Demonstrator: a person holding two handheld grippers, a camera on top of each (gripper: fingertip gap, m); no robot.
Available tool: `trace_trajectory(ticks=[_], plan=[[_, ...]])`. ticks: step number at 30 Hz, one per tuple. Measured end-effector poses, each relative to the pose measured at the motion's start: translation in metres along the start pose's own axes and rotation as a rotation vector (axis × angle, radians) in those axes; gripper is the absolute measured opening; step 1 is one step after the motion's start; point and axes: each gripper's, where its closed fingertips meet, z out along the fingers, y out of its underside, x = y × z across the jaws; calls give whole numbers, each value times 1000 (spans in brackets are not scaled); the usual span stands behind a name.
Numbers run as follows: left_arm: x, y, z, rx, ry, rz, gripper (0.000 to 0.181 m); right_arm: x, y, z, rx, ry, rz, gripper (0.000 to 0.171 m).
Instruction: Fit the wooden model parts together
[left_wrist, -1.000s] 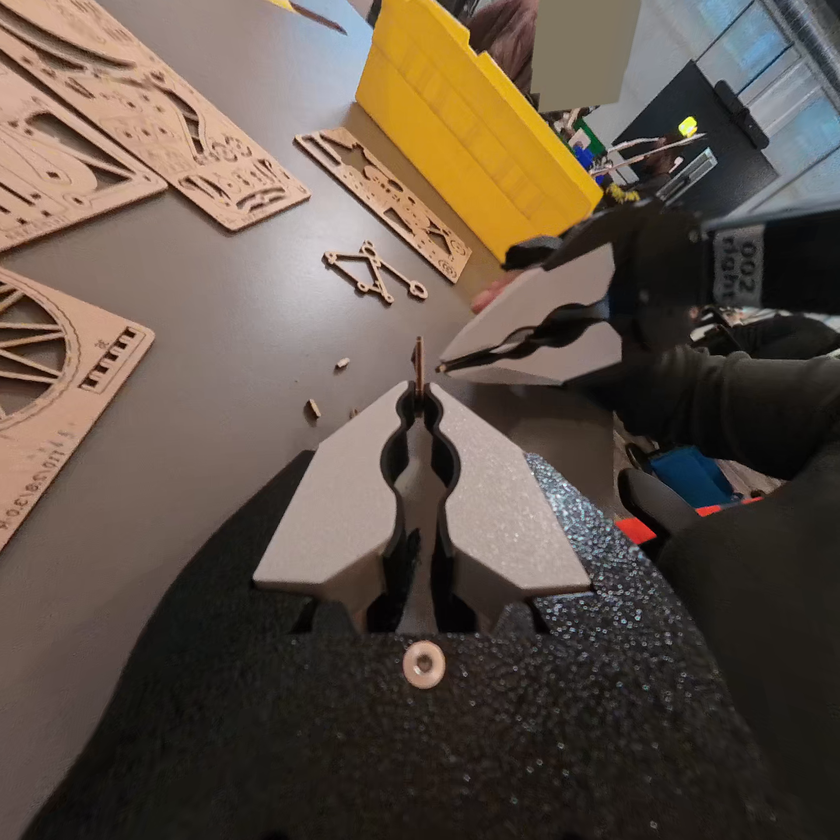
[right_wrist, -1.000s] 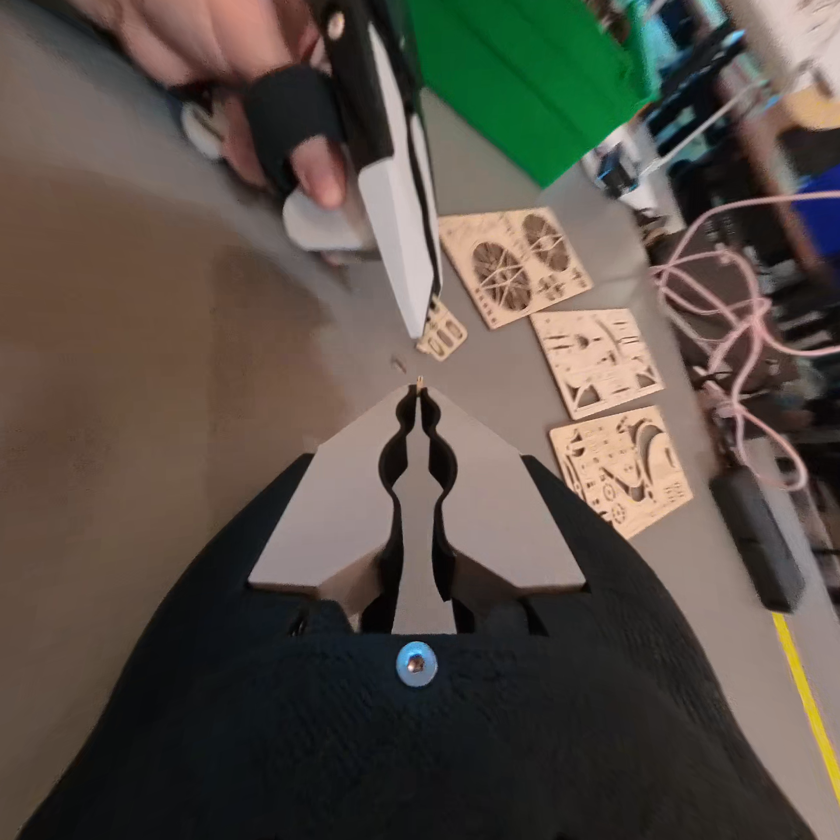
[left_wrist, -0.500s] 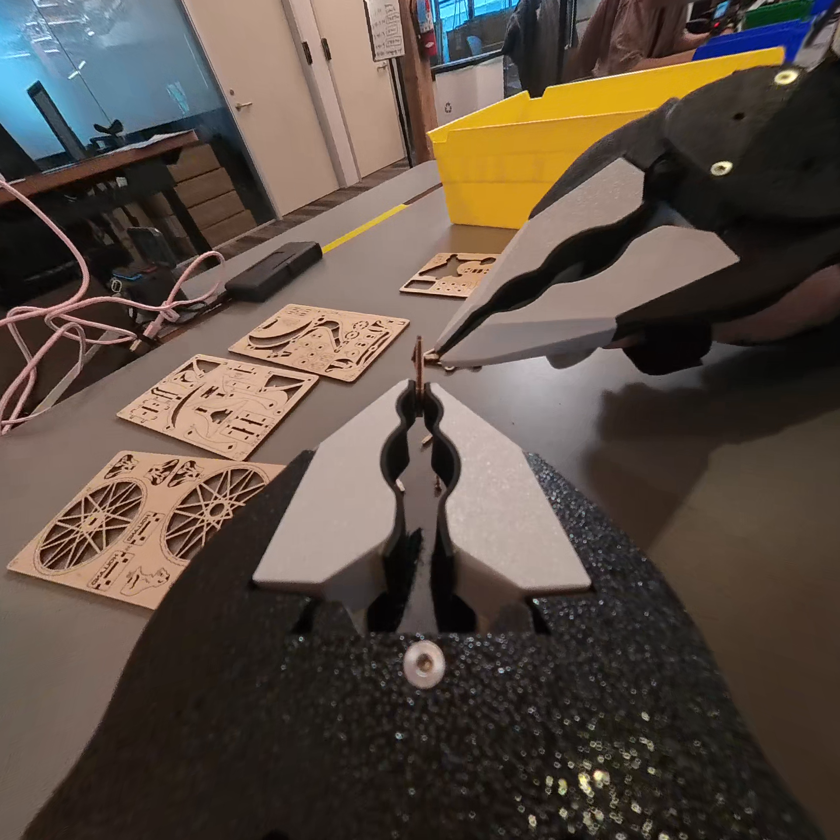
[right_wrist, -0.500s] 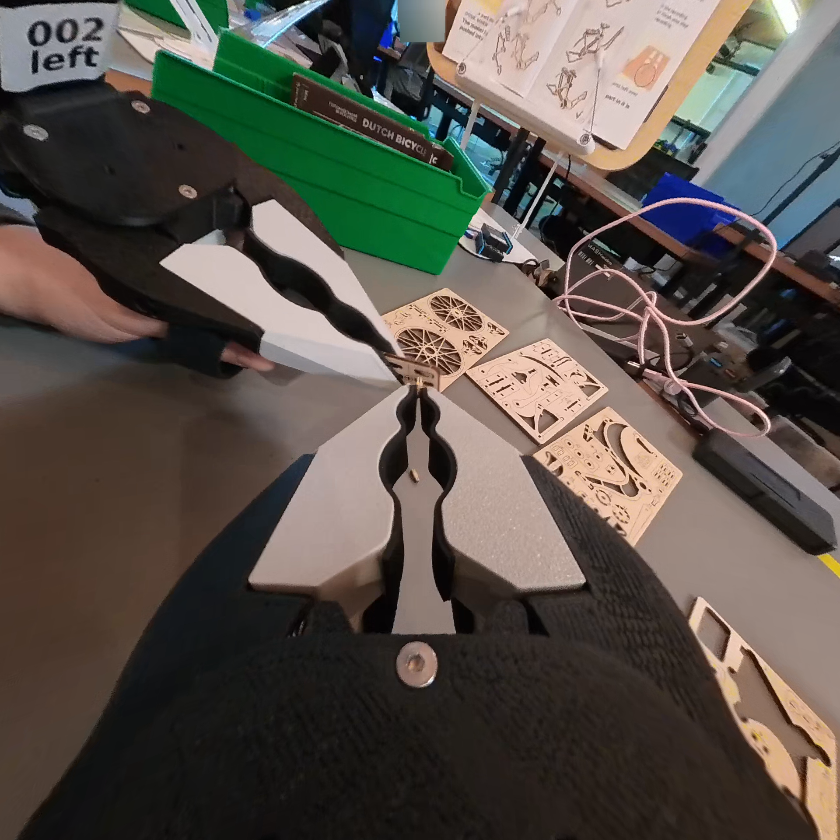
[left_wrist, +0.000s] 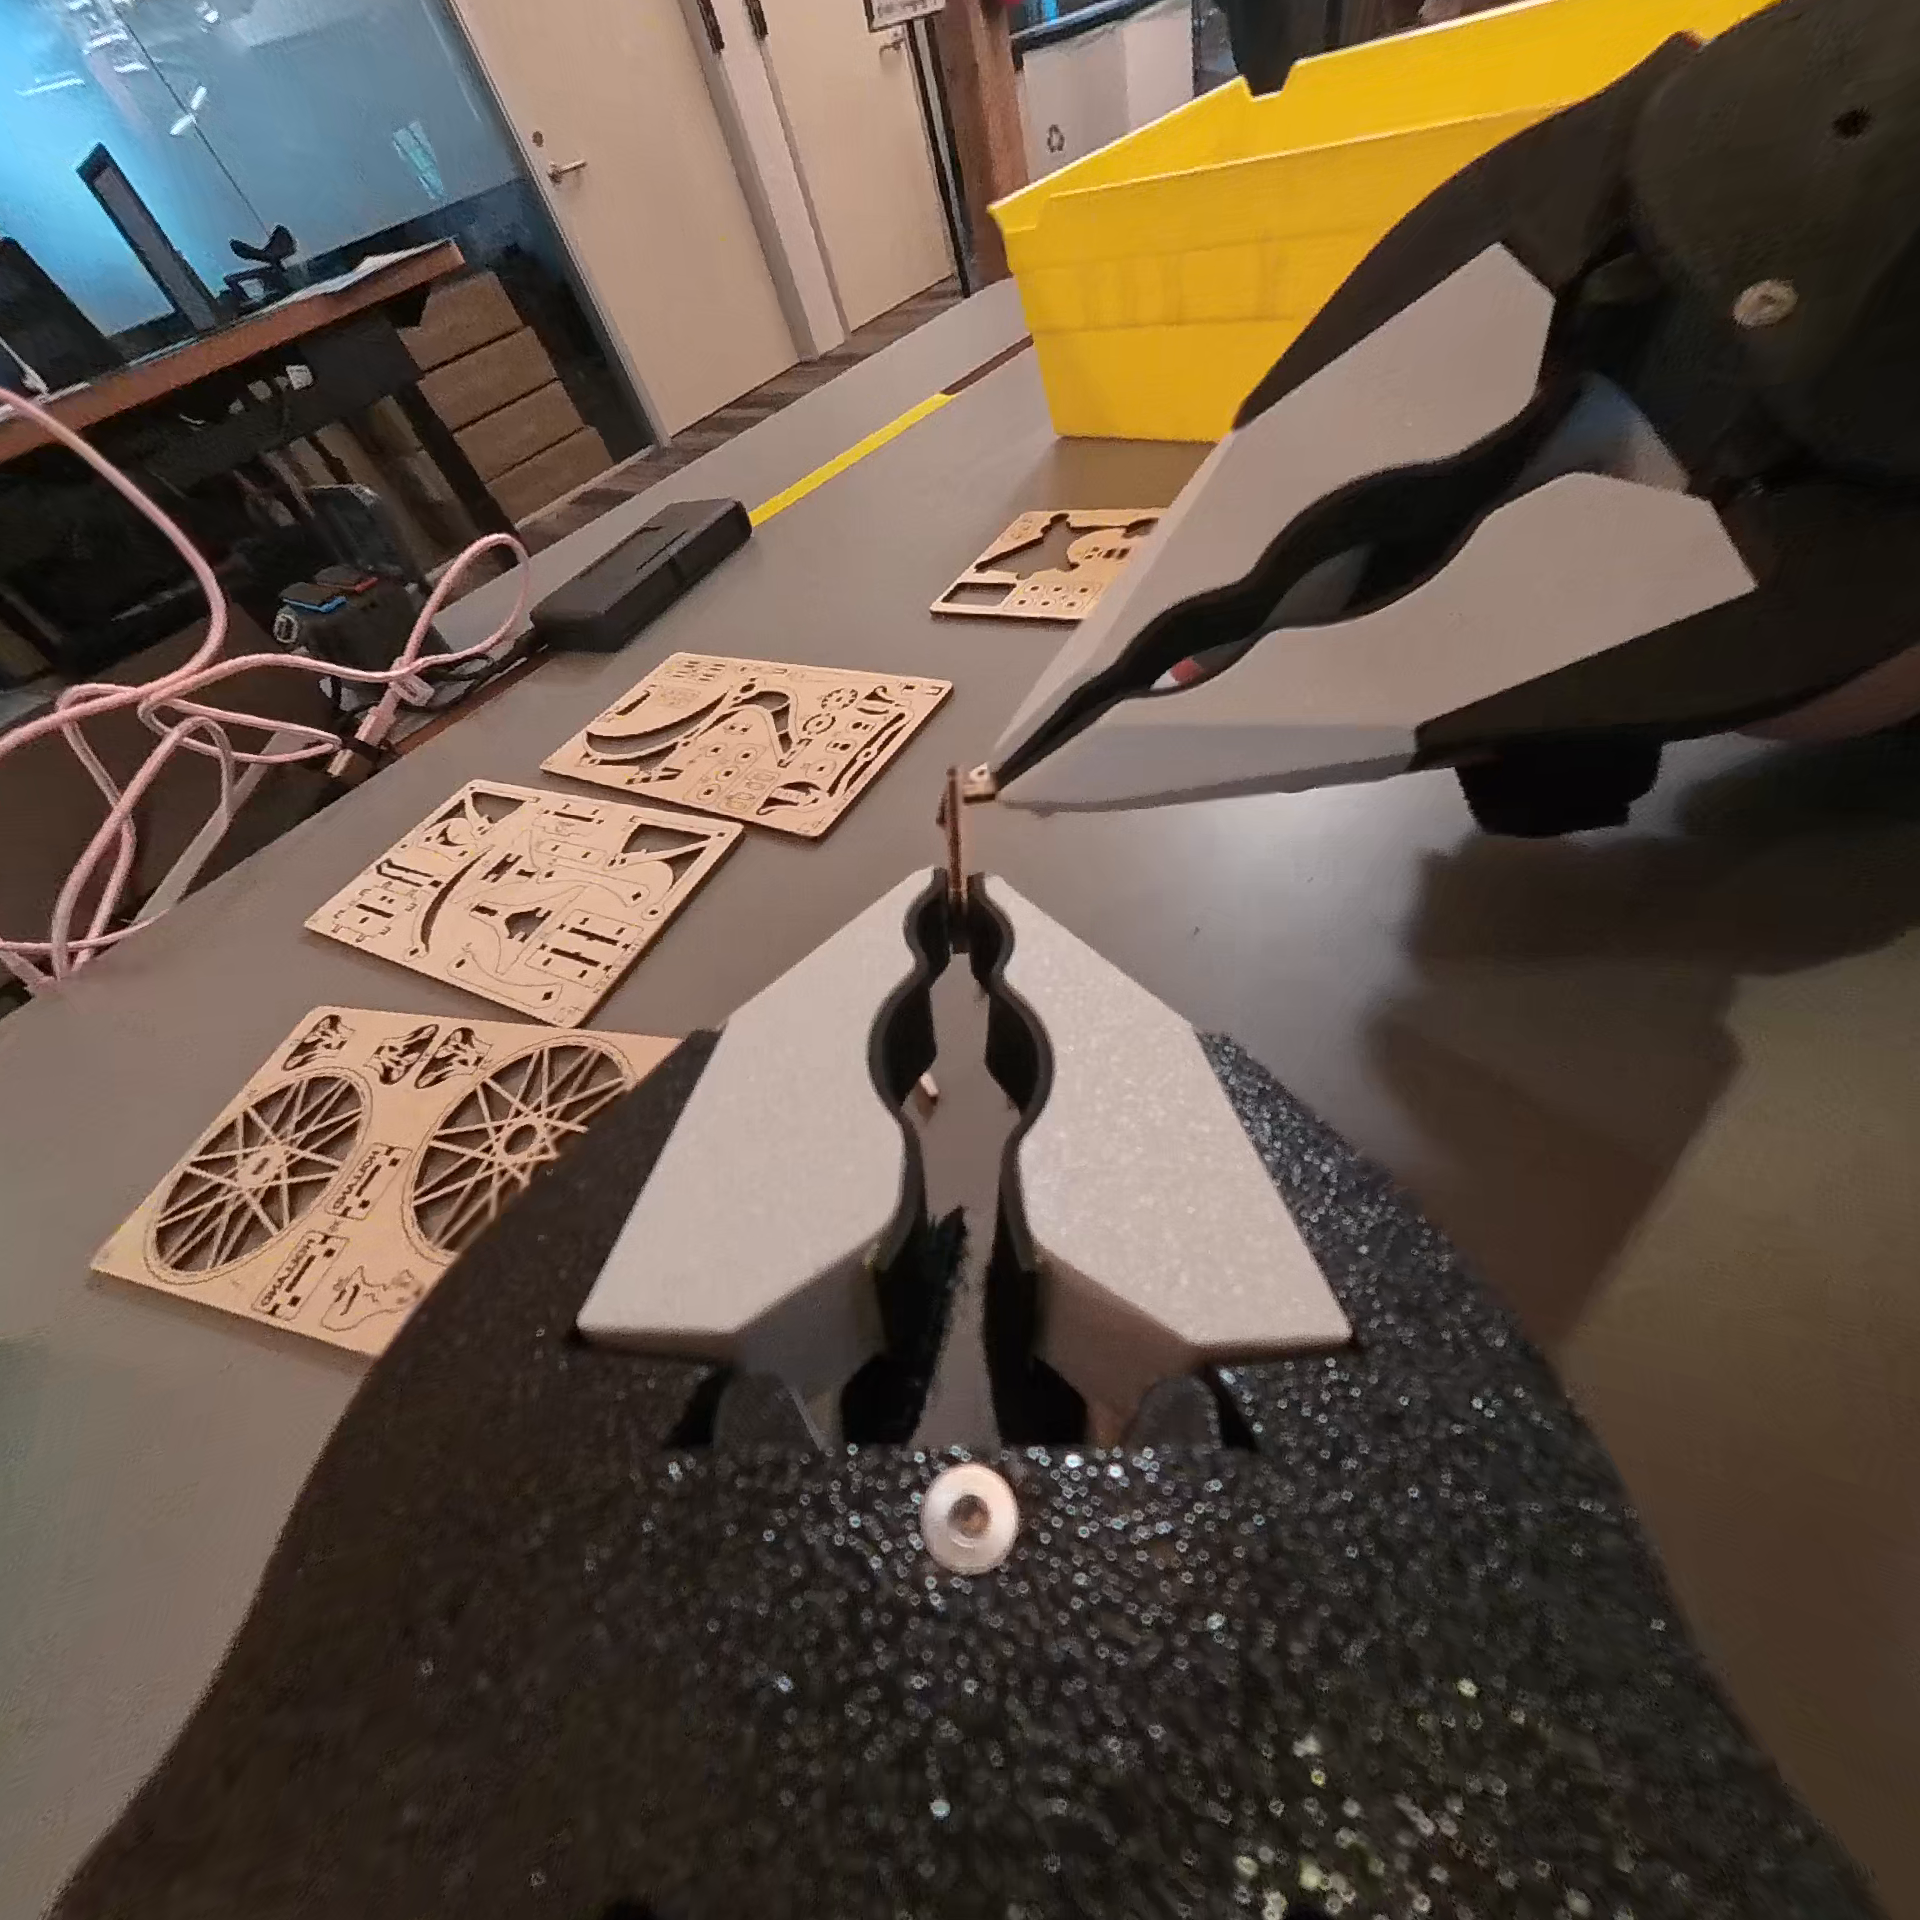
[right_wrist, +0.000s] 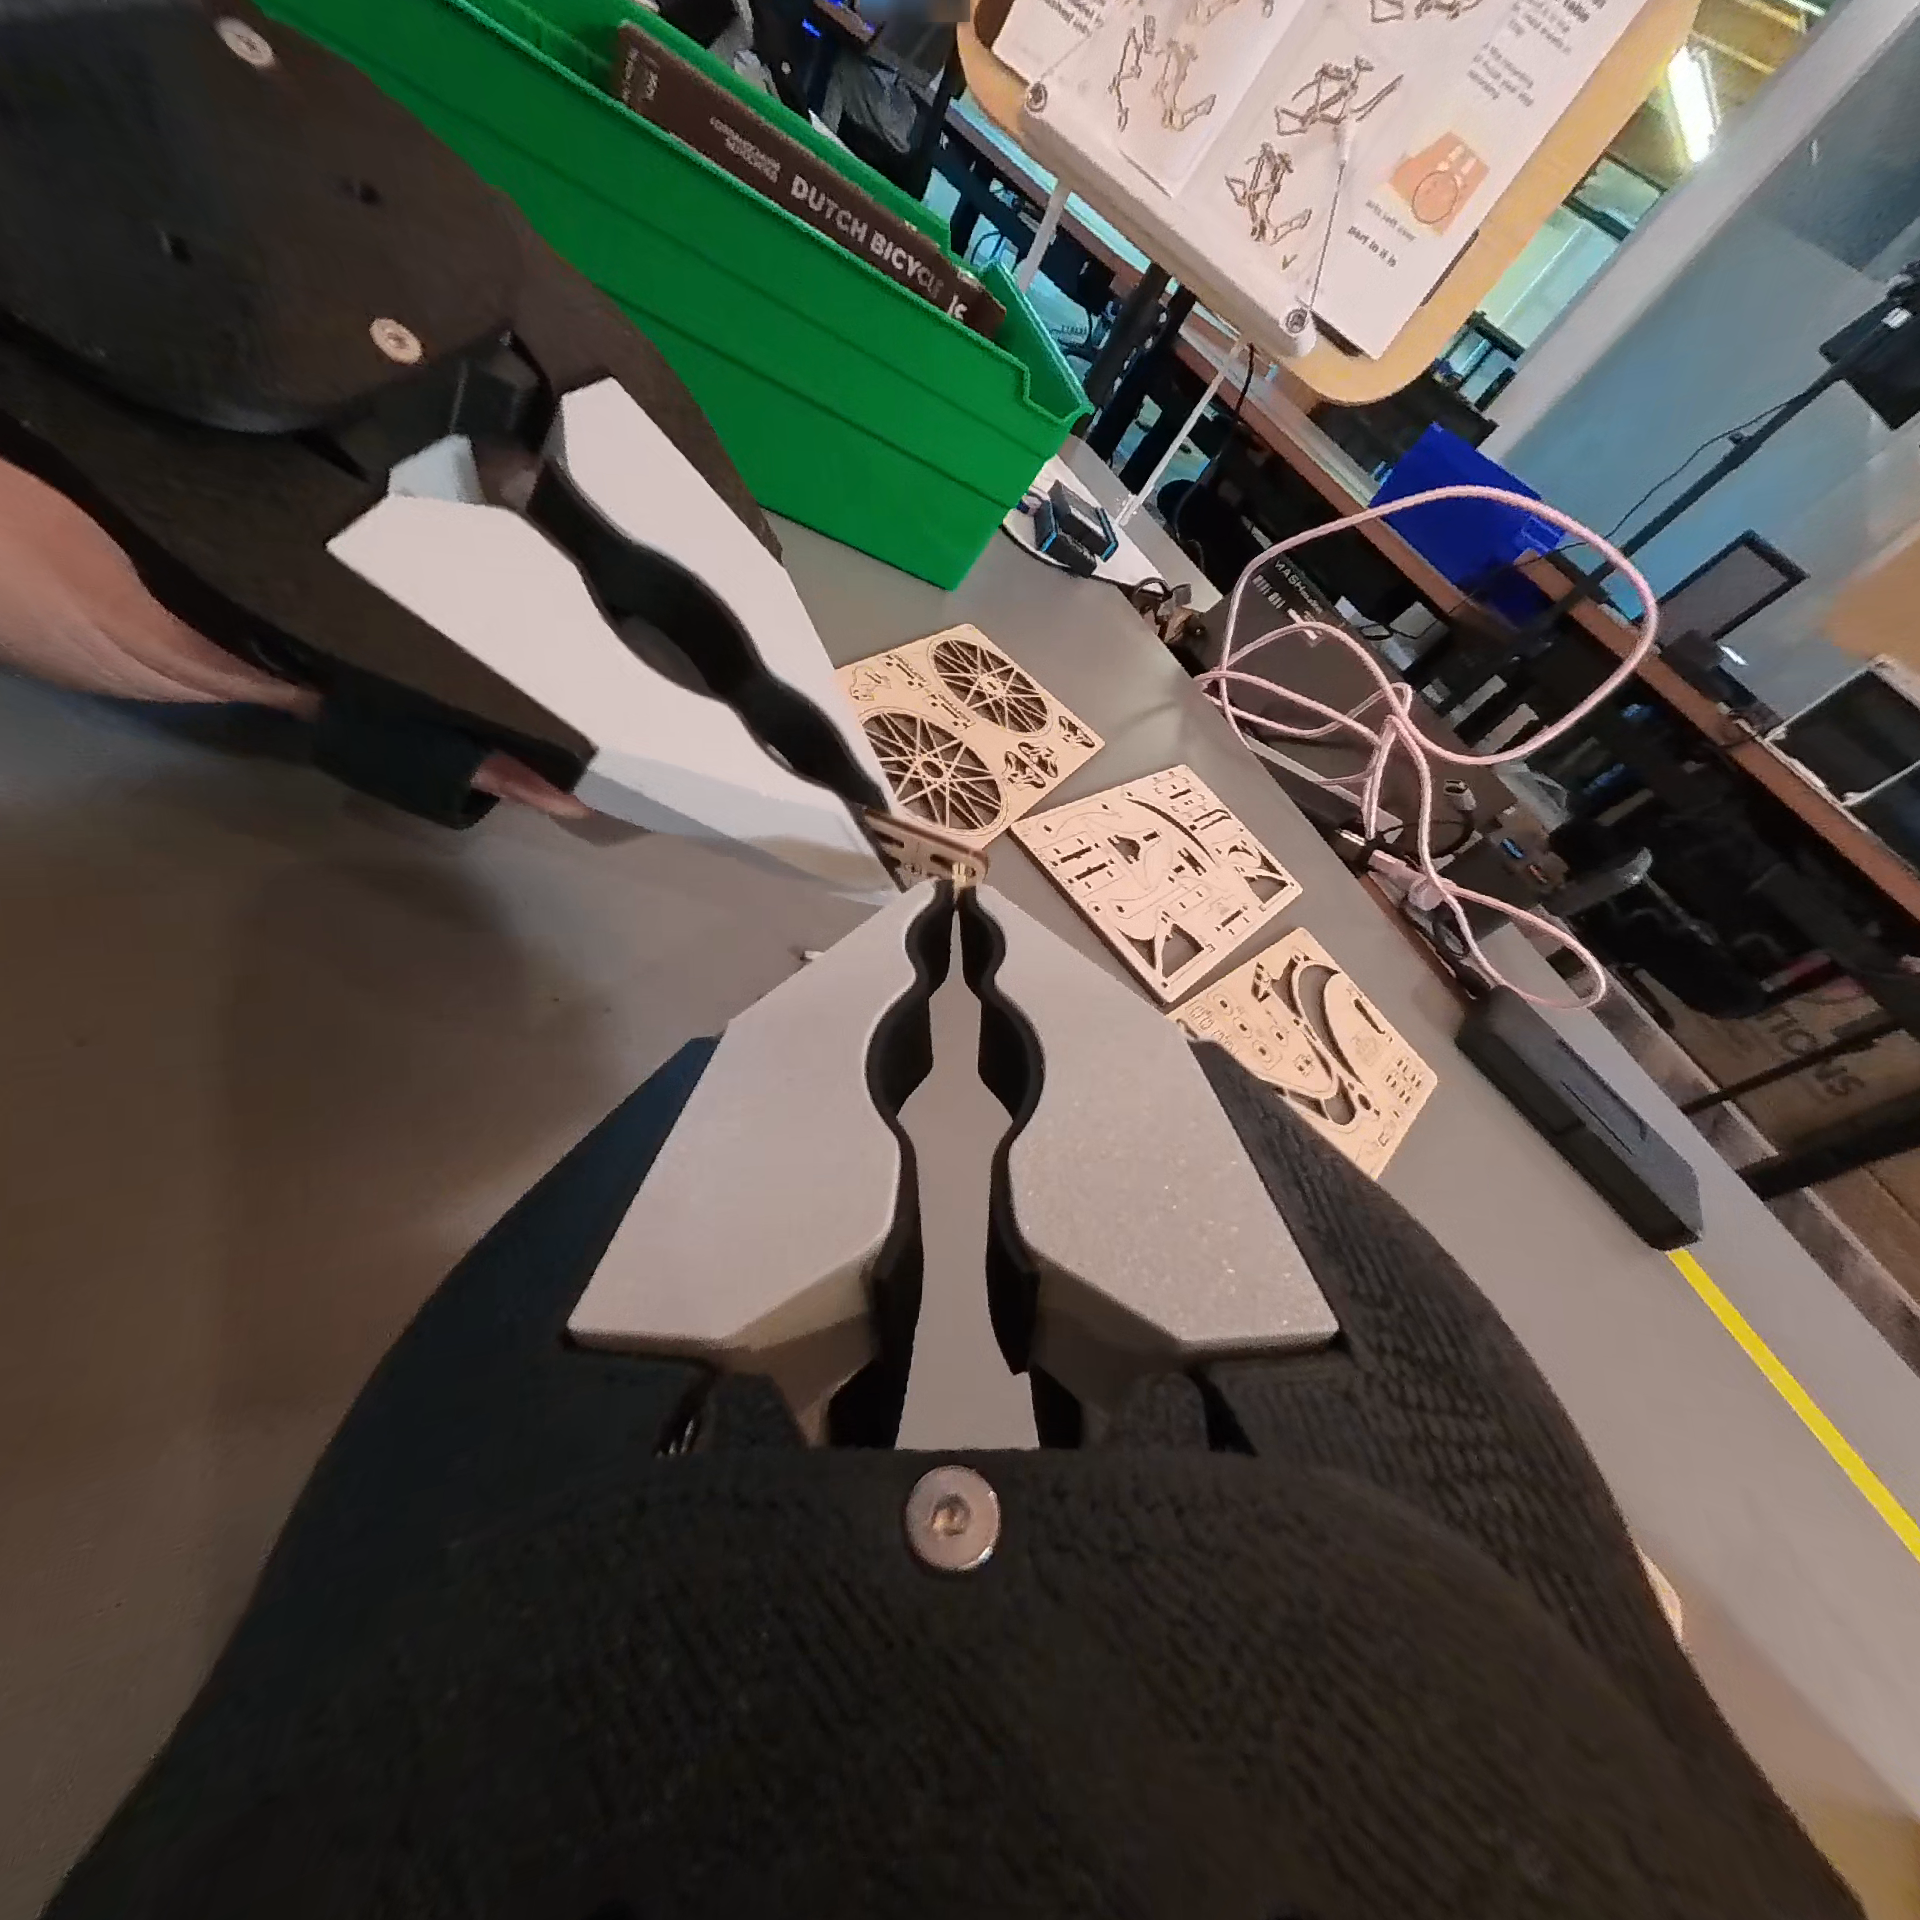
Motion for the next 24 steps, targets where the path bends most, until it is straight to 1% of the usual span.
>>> trace_trajectory(ticks=[5,9,11,13,20,22,24], plan=[[0,-3,-1,-10,-50,92,1,-1,3,2,-16,7,-2,0],[1,-3,0,-28,-102,216,1,-3,6,3,-17,-28,84,0],[1,0,2,-36,-77,173,1,-4,9,4,-24,-49,116,0],[1,4,4,-52,-74,178,1,-5,11,4,-23,-56,118,0],[-2,3,3,-20,-40,74,1,-2,9,3,0,-54,103,0],[-5,1,2,-3,-46,61,1,-3,8,3,4,-63,88,0],[-8,0,1,10,-51,46,1,-10,10,2,-10,-125,13,0]])
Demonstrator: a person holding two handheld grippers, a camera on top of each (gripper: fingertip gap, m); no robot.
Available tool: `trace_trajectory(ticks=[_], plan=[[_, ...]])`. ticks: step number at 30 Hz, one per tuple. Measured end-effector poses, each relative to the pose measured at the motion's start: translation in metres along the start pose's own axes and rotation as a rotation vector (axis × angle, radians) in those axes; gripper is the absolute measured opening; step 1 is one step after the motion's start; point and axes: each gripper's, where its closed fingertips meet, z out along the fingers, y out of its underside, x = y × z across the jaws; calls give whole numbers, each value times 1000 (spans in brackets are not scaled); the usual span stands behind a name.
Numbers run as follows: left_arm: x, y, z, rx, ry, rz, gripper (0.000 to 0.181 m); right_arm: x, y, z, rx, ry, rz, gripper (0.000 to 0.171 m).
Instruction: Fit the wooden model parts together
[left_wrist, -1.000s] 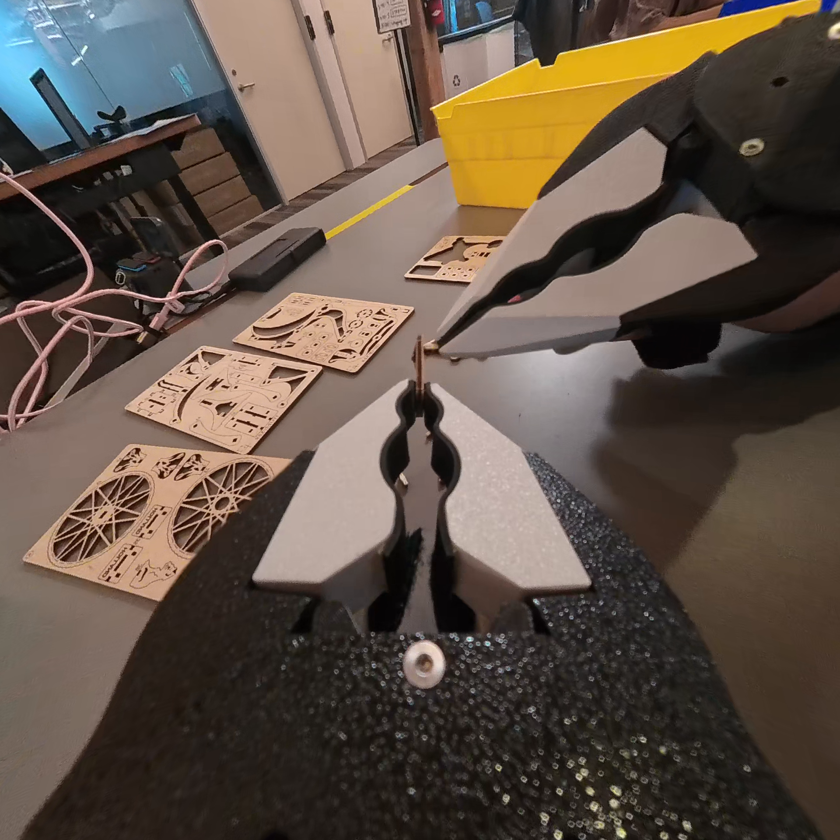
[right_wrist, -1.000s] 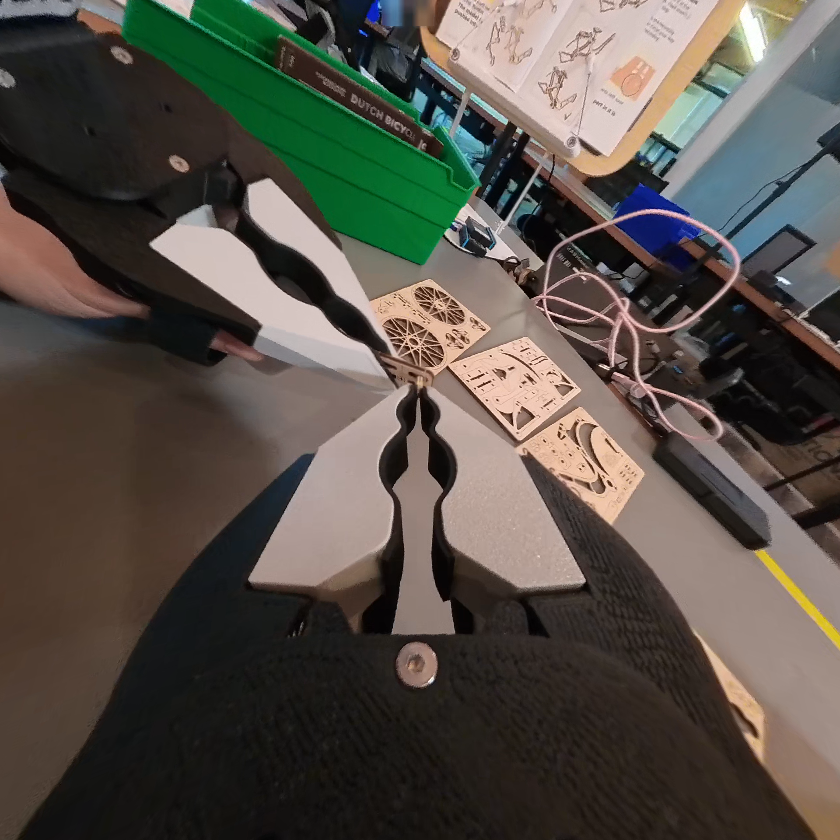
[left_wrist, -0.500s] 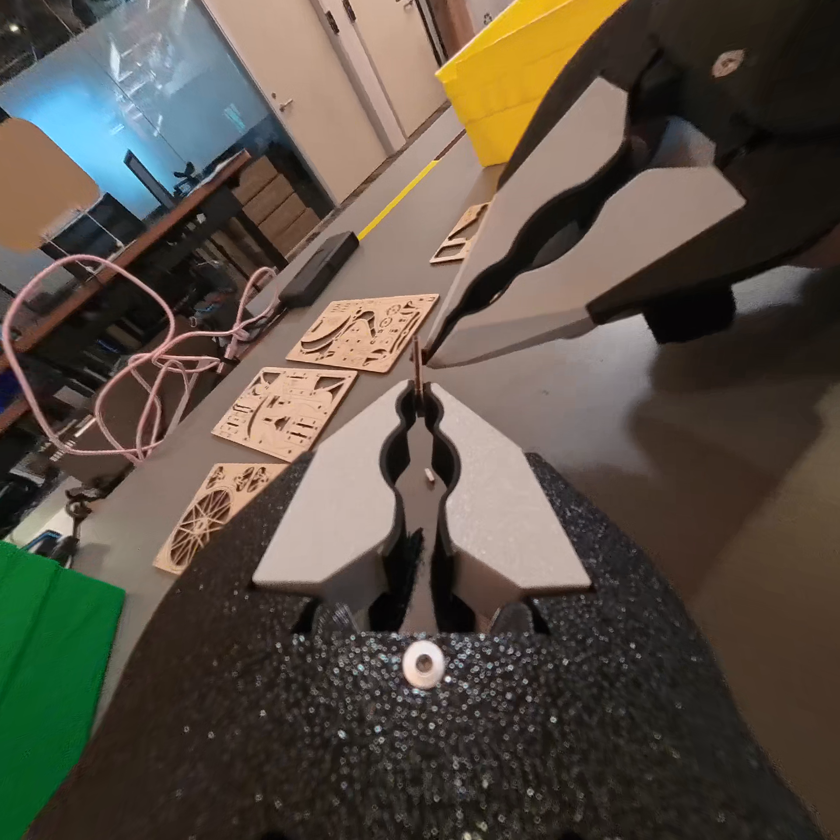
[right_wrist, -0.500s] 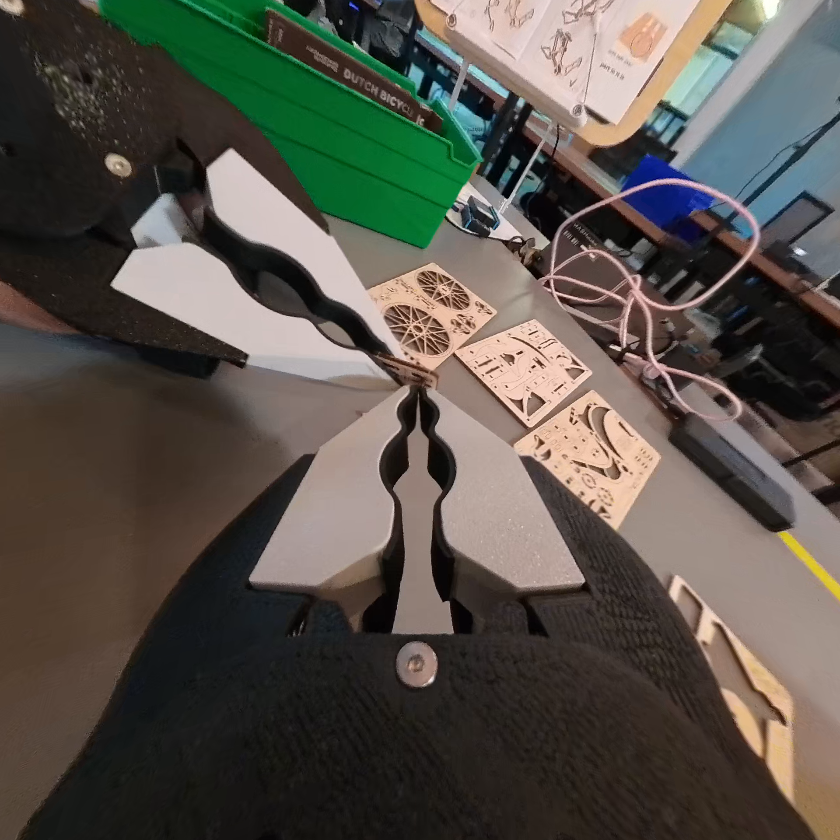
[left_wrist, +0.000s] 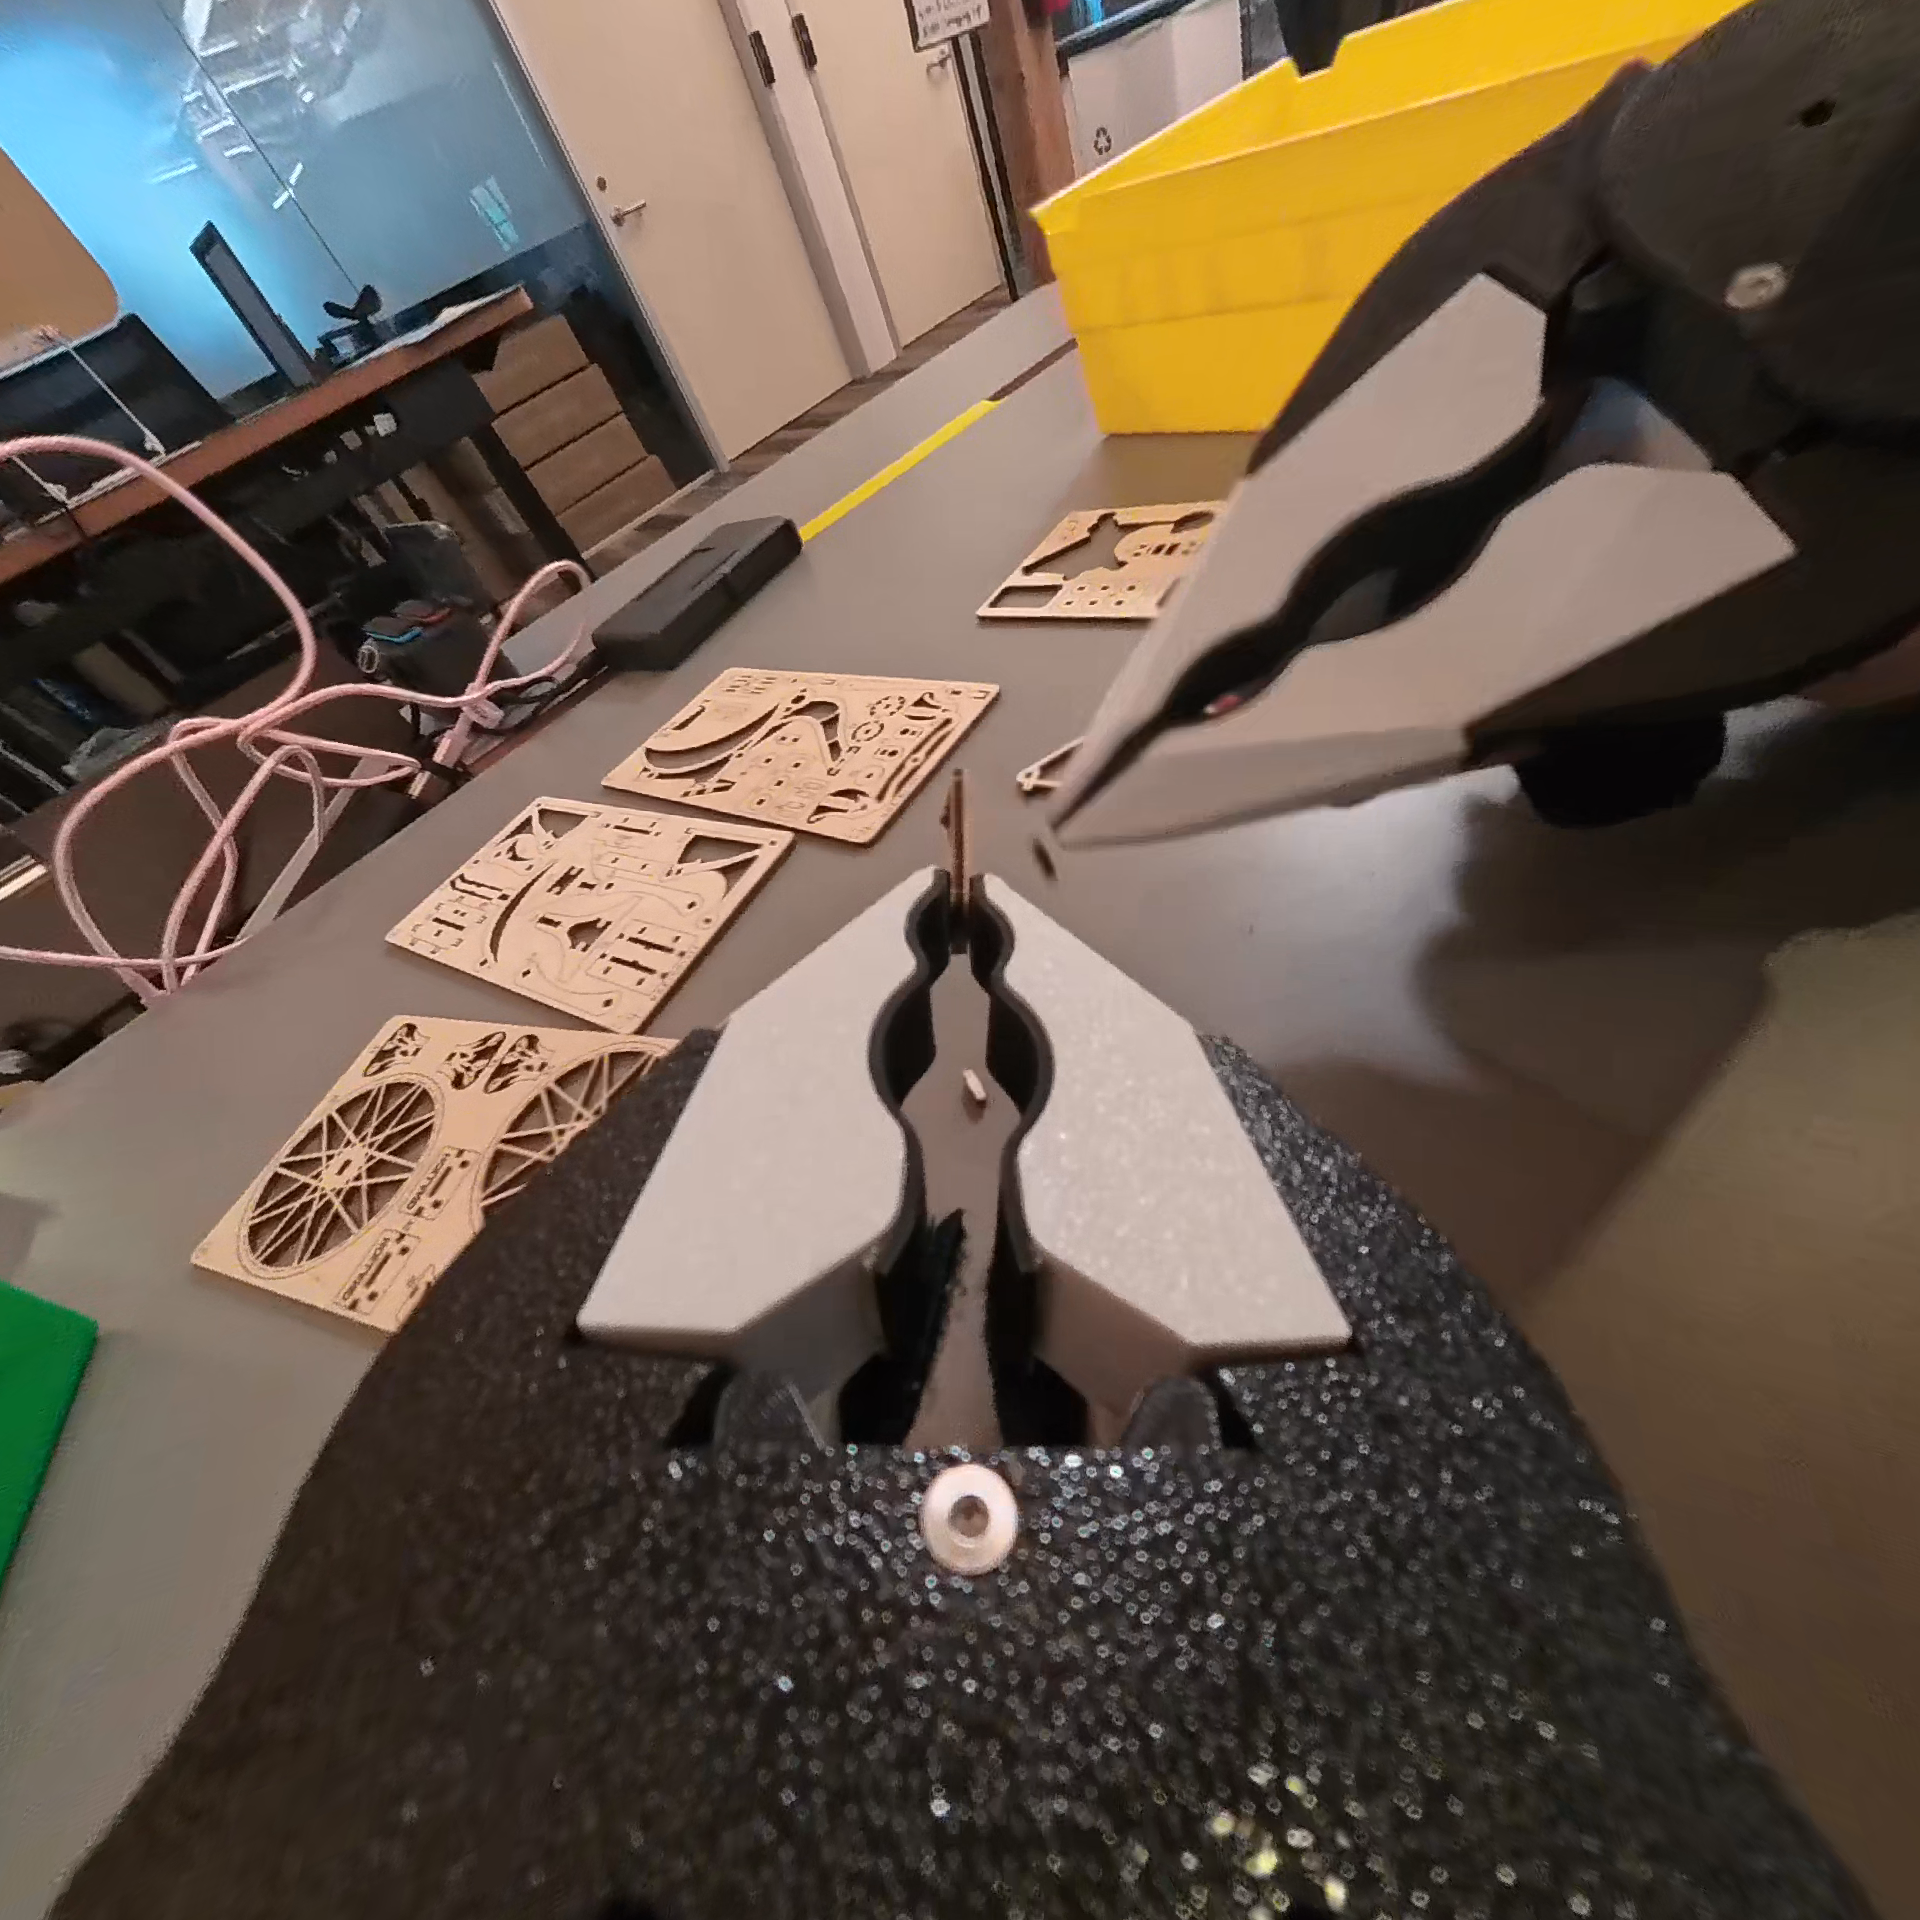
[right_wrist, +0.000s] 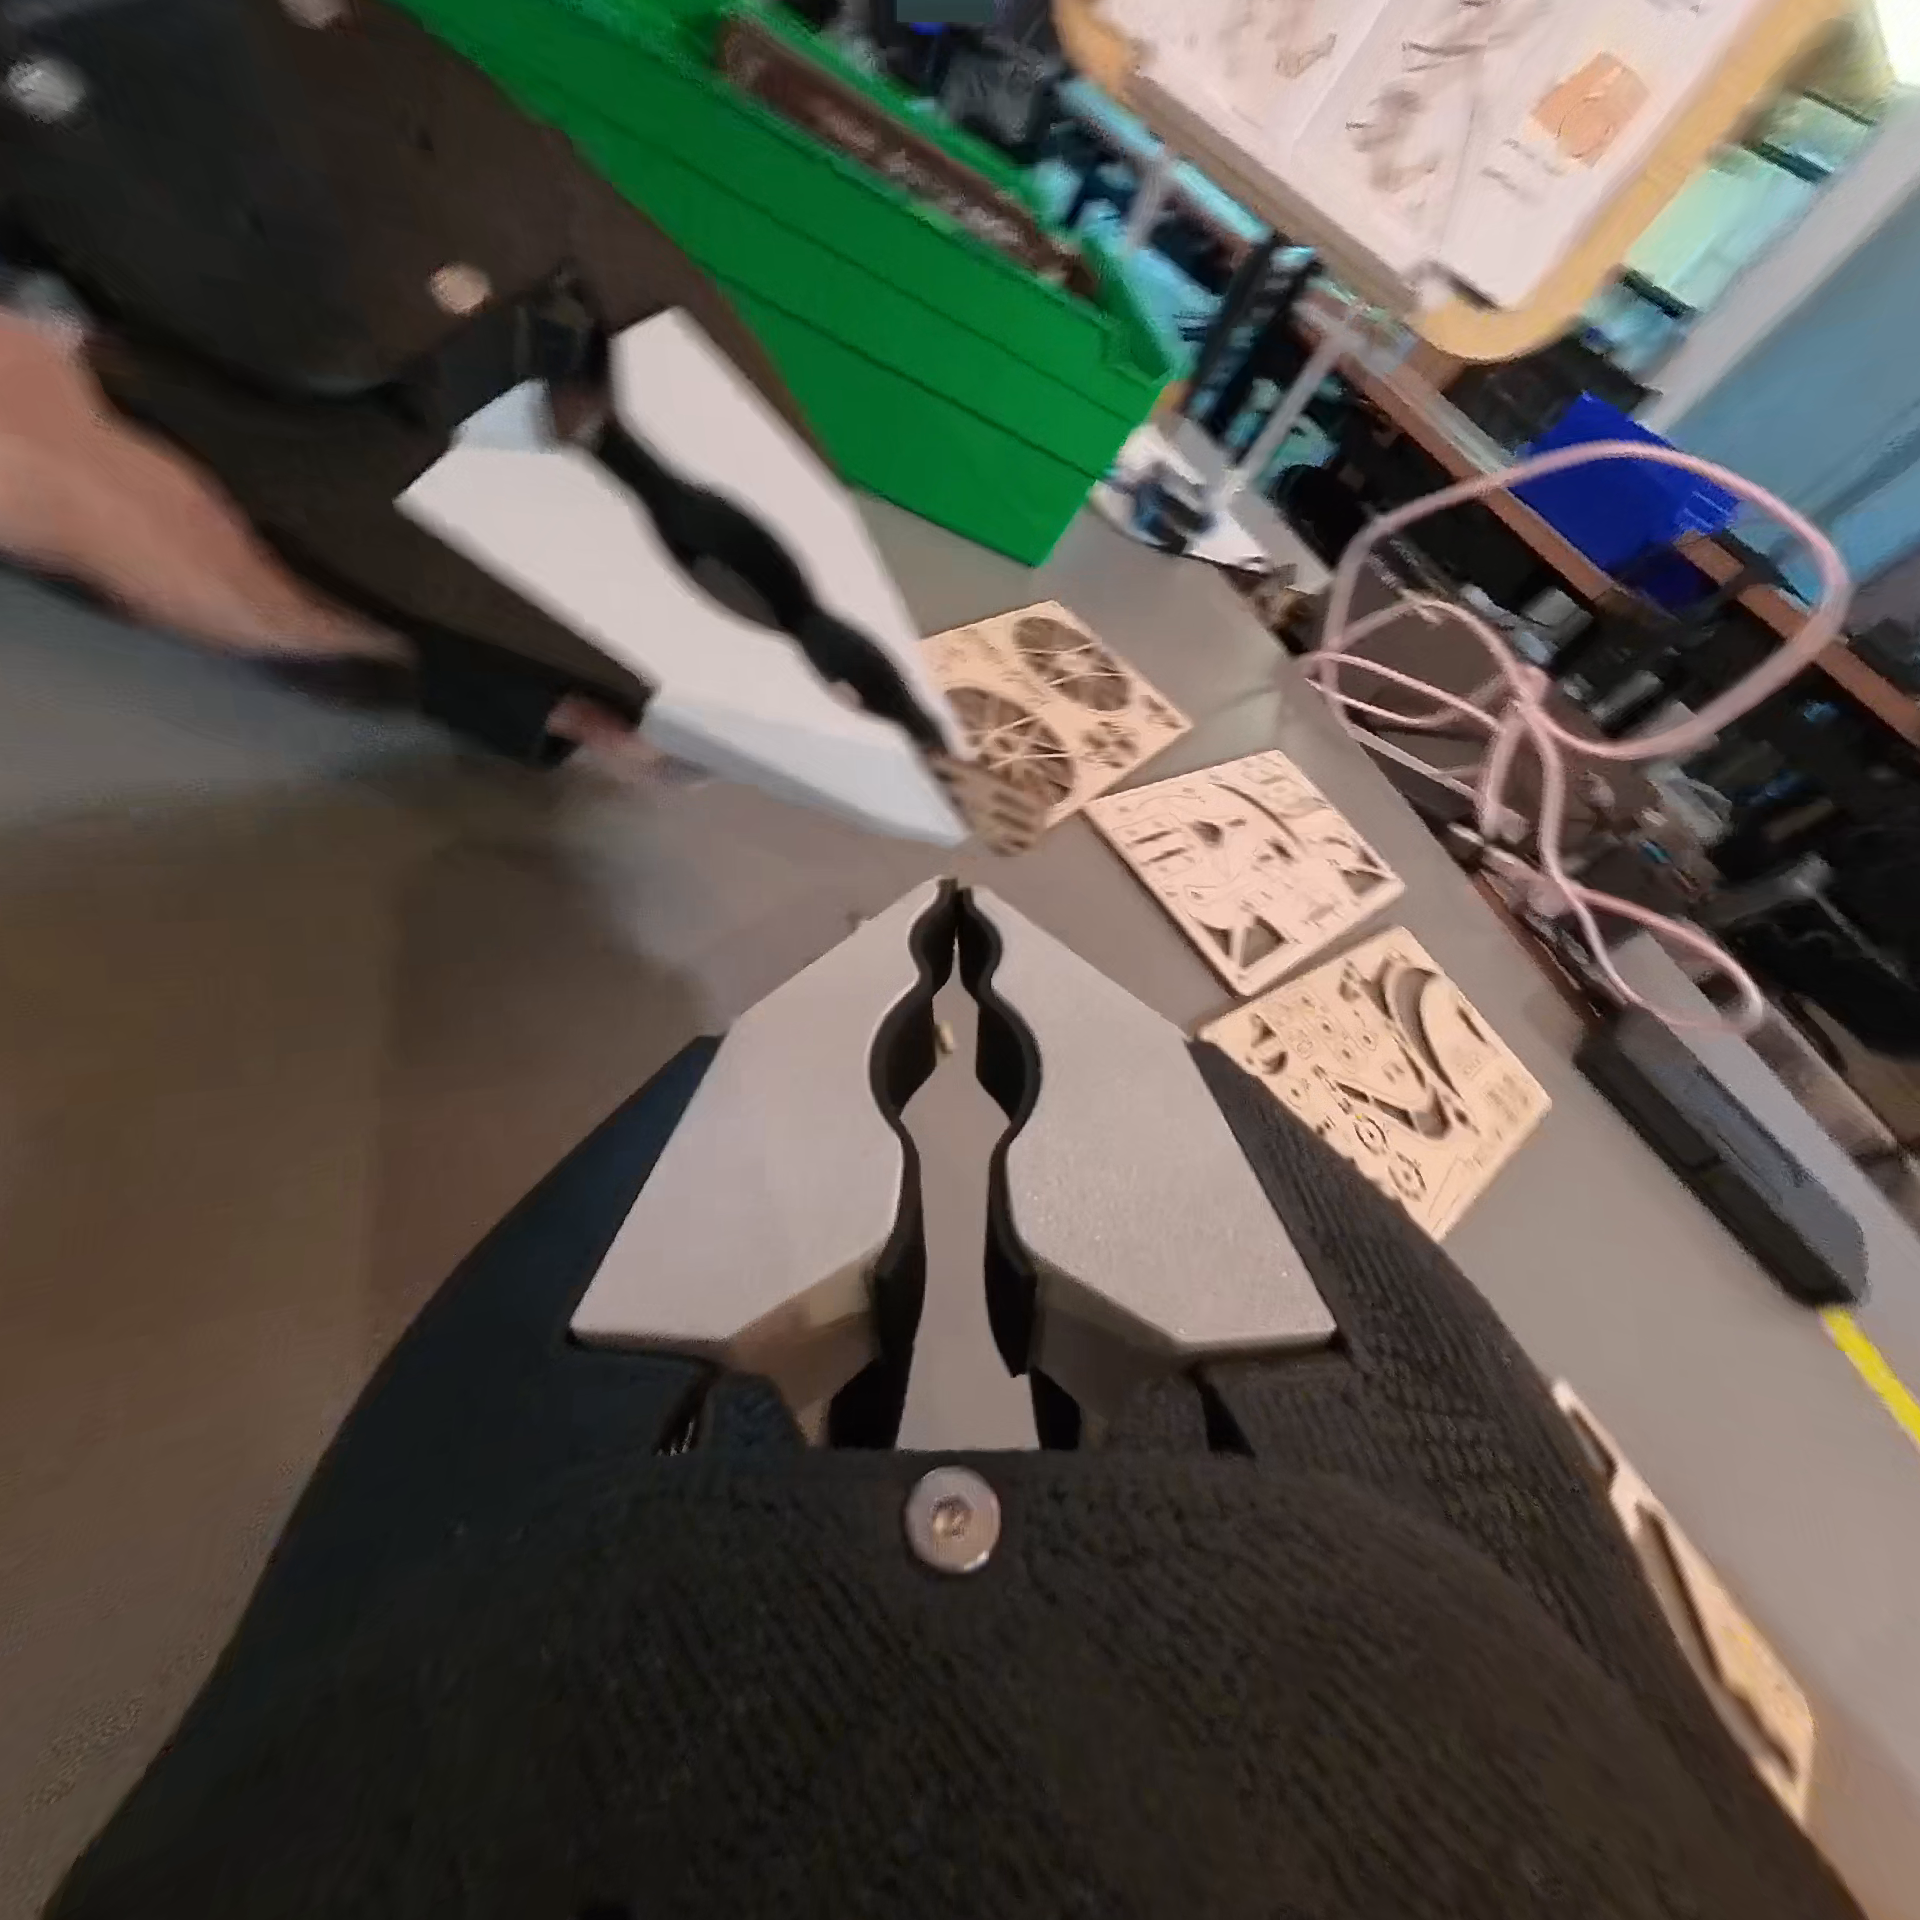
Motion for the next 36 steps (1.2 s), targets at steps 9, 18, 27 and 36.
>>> trace_trajectory(ticks=[9,18,27,36], plan=[[-5,-1,-2,24,15,-41,1,-28,51,-4,-257,-299,-62,0],[-11,-4,-4,52,13,-74,1,-10,62,5,-315,-256,230,9],[-7,-4,-3,47,29,-65,1,-10,62,9,-337,-251,320,1],[-3,14,5,-93,52,-99,1,9,13,9,-121,-34,120,0]])
